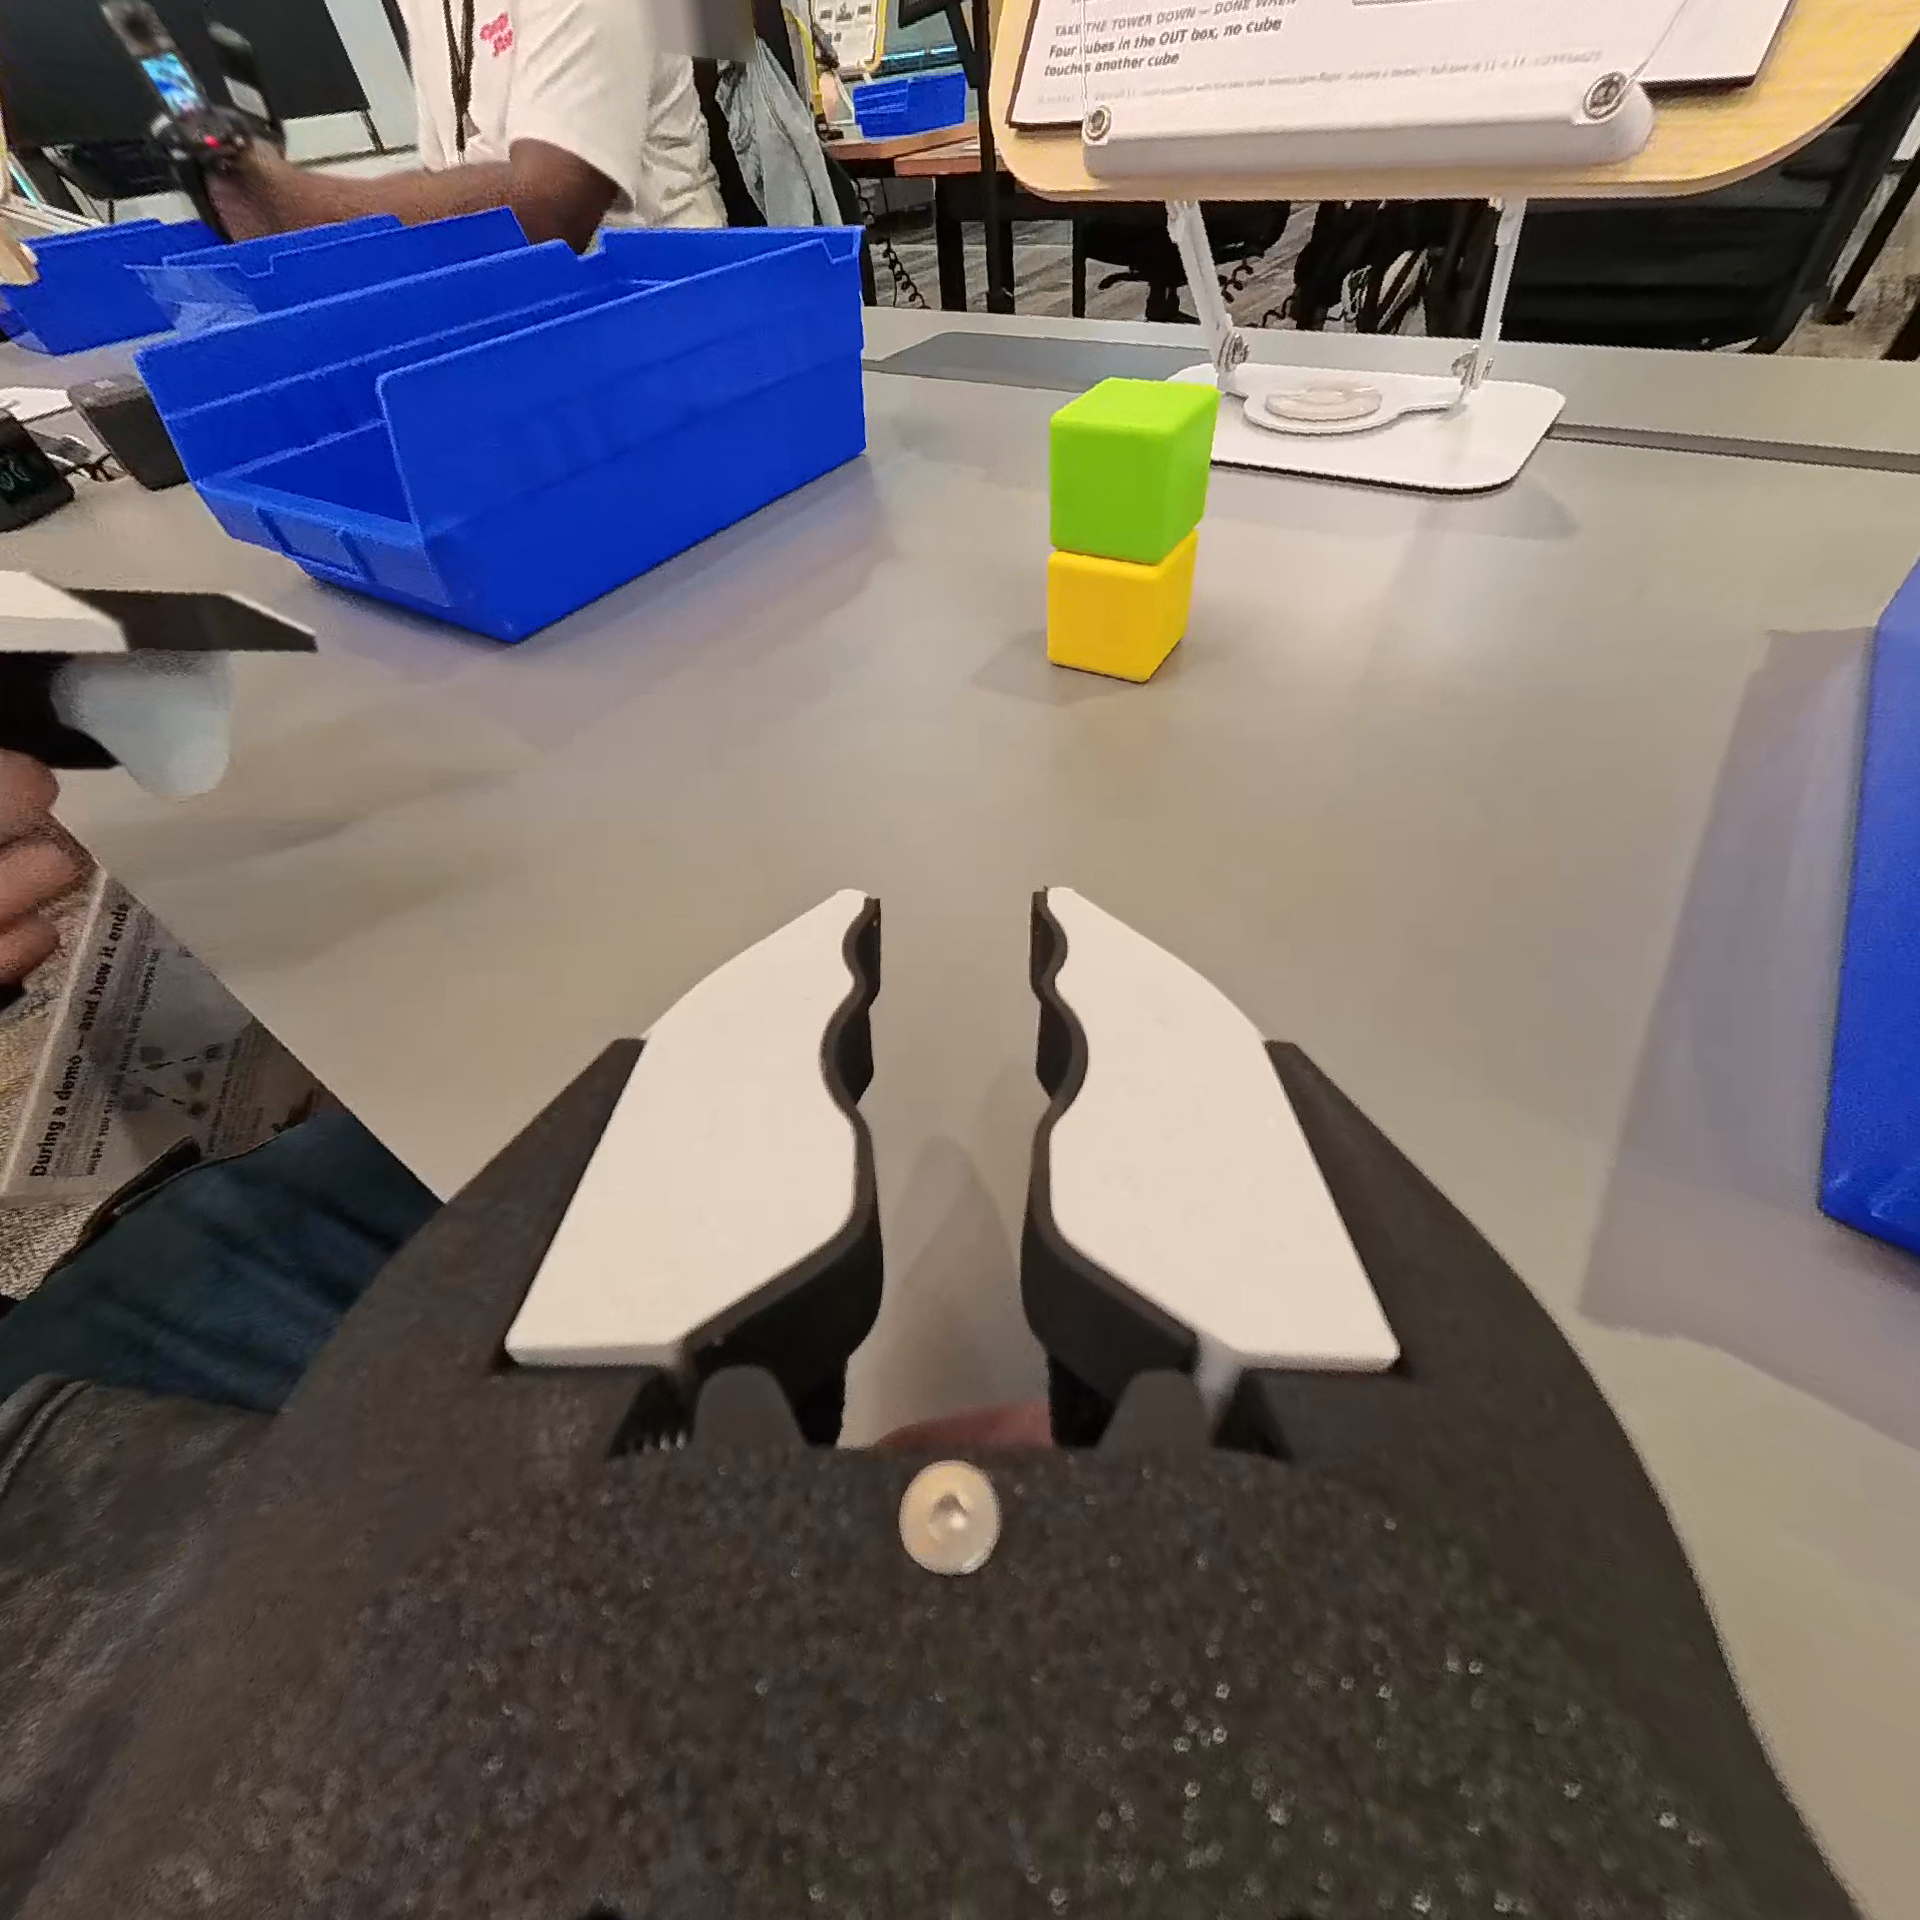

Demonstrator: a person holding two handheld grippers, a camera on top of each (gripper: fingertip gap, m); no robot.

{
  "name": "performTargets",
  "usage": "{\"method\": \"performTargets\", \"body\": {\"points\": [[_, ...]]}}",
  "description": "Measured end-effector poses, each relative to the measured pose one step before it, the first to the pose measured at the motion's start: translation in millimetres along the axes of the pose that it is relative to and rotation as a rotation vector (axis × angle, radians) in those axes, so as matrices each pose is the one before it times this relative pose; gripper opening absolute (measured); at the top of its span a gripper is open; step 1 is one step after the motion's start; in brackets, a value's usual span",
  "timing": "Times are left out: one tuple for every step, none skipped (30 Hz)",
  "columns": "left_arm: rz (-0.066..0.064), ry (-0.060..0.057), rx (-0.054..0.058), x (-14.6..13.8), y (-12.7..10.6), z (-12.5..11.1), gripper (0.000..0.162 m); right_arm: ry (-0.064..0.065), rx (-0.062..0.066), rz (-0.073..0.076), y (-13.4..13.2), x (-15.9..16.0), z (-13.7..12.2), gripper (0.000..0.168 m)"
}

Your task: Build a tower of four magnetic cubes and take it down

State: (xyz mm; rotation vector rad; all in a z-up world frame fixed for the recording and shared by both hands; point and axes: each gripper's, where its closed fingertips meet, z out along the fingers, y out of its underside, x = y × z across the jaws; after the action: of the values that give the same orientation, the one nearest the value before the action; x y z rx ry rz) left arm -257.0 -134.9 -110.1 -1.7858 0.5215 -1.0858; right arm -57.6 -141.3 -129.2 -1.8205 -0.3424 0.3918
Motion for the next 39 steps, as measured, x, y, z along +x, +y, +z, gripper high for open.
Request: {"method": "performTargets", "body": {"points": [[0.0401,-0.017,-0.0053,-1.06,-1.33,0.09,0.063,0.0001,0.0011,0.0006,-0.09,-0.03,-0.14,0.027],[0.0385,-0.036,-0.0052,-4.73,-1.32,-0.13,0.063,0.0014,0.0,-0.0001,0.09,0.1,0.07,0.027],[0.0189,-0.0295,-0.0079,-4.81,-1.85,-0.58,0.063,0.0016,-0.0009,0.0008,0.16,0.24,0.14,0.027],[0.0001,-0.0022,-0.0108,-1.94,-3.6,-1.67,0.063,0.0017,-0.002,0.0012,0.15,0.3,0.2,0.028],[-0.0024,-0.0052,-0.0009,-3.27,-7.83,-3.18,0.062,0.0,-0.0007,0.0021,0.14,0.13,0.06,0.028],[0.009,-0.0355,0.0123,-8.65,-12.56,-4.61,0.062,-0.0004,0.0024,0.0029,-0.11,0.16,-0.32,0.028],[0.0248,-0.0631,0.0076,-14.39,-14.63,-4.95,0.062,-0.002,0.0054,0.0032,-0.45,-0.01,-0.7,0.028],[0.0387,-0.0644,-0.01,-16.82,-14.15,-3.31,0.065,-0.0032,0.0057,0.0027,-0.51,-0.23,-0.63,0.028],[0.0459,-0.0456,-0.0374,-16.32,-11.51,-0.68,0.071,-0.0028,0.0042,0.0016,-0.37,-0.1,-0.53,0.028],[0.0597,-0.0242,-0.0732,-14.58,-7.07,1.11,0.076,-0.0026,0.0011,0.0017,-0.14,-0.1,-0.1,0.028],[0.0874,-0.0217,-0.0958,-14.68,-2.89,1.55,0.076,-0.004,-0.0018,0.0014,0.25,-0.3,0.06,0.028],[0.1041,-0.0445,-0.1043,-17.58,0.62,1.64,0.077,-0.0044,-0.0012,0.001,0.1,-0.38,0.0,0.028],[0.1001,-0.0684,-0.1188,-20.47,4.97,1.49,0.076,-0.0024,0.0005,0.001,-0.09,-0.16,0.03,0.028],[0.0936,-0.0681,-0.1257,-19.81,7.42,1.5,0.073,-0.0015,-0.0003,0.0014,-0.02,-0.03,0.06,0.028],[0.0677,-0.0511,-0.0862,-17.3,3.75,2.13,0.072,-0.0022,-0.0022,0.0014,0.15,-0.09,0.23,0.028],[0.0377,-0.011,-0.0456,-12.72,-0.85,3.57,0.072,-0.0021,-0.0014,0.001,0.2,-0.02,0.09,0.028],[0.0211,0.0188,-0.0212,-9.48,-4.01,4.95,0.072,-0.0016,0.0014,0.0013,-0.12,-0.12,-0.21,0.028],[0.0148,0.0286,-0.0122,-8.54,-4.39,6.26,0.072,-0.0016,0.0034,0.0017,-0.46,0.05,-0.31,0.028],[0.0126,0.0286,-0.0207,-9.33,-2.25,8.03,0.072,-0.0019,0.0023,0.0022,-0.22,-0.01,-0.37,0.028],[0.0081,0.0249,-0.0314,-10.39,0.19,9.39,0.073,-0.0023,0.0,0.0027,0.06,0.01,-0.12,0.028],[0.0079,0.0273,-0.034,-9.85,0.92,10.21,0.073,-0.0014,0.0002,0.002,0.05,0.08,-0.06,0.028],[0.0036,0.03,-0.0265,-9.01,0.38,10.32,0.073,-0.0007,0.0,0.0009,-0.02,0.07,-0.01,0.028],[-0.0011,0.0358,-0.0296,-7.33,1.06,9.81,0.071,-0.0004,-0.0007,0.0,0.07,-0.09,0.08,0.028],[0.0015,0.0388,-0.0318,-5.39,1.61,9.3,0.071,0.0004,-0.0004,-0.0002,0.15,0.08,0.0,0.028],[0.0028,0.0372,-0.0256,-3.75,1.06,8.44,0.07,0.0006,-0.0009,-0.0004,0.06,0.02,0.2,0.028],[0.0046,0.0308,-0.0303,-3.44,1.84,8.19,0.068,0.0002,-0.0023,-0.0005,0.31,0.03,0.21,0.028],[0.005,0.0161,-0.036,-4.55,2.82,7.89,0.068,0.0004,-0.0026,0.0002,0.3,0.1,0.35,0.028],[0.0026,0.0081,-0.0348,-4.82,2.28,7.47,0.068,0.0008,-0.0014,0.0009,0.1,0.17,0.15,0.028],[0.0007,0.0092,-0.0352,-3.71,2.04,6.84,0.068,0.0003,-0.0008,0.0011,0.11,0.2,0.18,0.028],[-0.0041,0.0063,-0.0298,-3.26,0.86,6.12,0.067,-0.0004,-0.0006,0.0011,0.03,0.05,0.08,0.028],[-0.0059,0.0065,-0.0333,-2.06,1.24,5.75,0.066,0.0002,-0.0001,0.0011,-0.05,0.12,0.12,0.028],[-0.0013,0.0039,-0.0424,-0.92,2.3,5.76,0.066,-0.0002,-0.0005,0.0006,0.14,0.08,0.03,0.028],[0.0035,-0.008,-0.0421,-1.31,2.13,5.71,0.065,-0.0003,-0.0015,0.0003,0.11,-0.01,0.2,0.028],[0.0071,-0.0109,-0.0334,-1.08,0.87,5.39,0.065,-0.0004,-0.0012,0.0007,0.2,0.0,0.11,0.028],[0.0038,-0.0033,-0.0209,0.17,-0.47,4.91,0.064,-0.0014,-0.0006,0.0002,0.05,-0.06,-0.01,0.028],[-0.0006,0.0011,-0.0124,0.54,-1.28,4.46,0.065,-0.0012,0.0003,-0.0005,-0.01,-0.26,-0.02,0.028],[-0.0028,-0.0058,-0.0072,-0.65,-1.59,4.19,0.065,-0.001,0.0005,-0.0004,-0.04,-0.05,-0.09,0.027],[-0.0041,-0.0068,-0.0064,-1.04,-0.98,4.05,0.065,-0.0014,0.0,-0.0003,0.1,-0.15,0.02,0.027],[-0.0057,-0.0059,-0.0068,-0.56,-0.05,3.65,0.063,-0.0016,0.0,0.0001,-0.01,-0.13,-0.04,0.027]]}}
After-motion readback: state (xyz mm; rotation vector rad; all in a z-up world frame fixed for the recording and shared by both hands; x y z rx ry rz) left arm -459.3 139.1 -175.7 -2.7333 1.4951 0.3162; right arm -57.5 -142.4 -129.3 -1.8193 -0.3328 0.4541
